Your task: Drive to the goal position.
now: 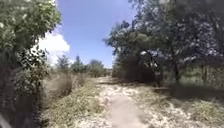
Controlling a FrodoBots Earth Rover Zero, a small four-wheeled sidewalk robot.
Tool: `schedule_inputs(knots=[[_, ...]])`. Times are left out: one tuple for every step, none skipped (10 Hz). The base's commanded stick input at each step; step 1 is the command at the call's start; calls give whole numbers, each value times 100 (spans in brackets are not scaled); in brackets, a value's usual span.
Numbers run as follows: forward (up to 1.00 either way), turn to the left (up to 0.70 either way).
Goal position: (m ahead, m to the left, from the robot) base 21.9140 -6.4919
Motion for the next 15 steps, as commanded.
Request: schedule_inputs(knots=[[50,0],[50,0],[50,0],[50,0],[50,0],[50,0],[50,0],[50,0],[50,0],[50,0],[50,0],[50,0],[50,0],[50,0],[50,0]])
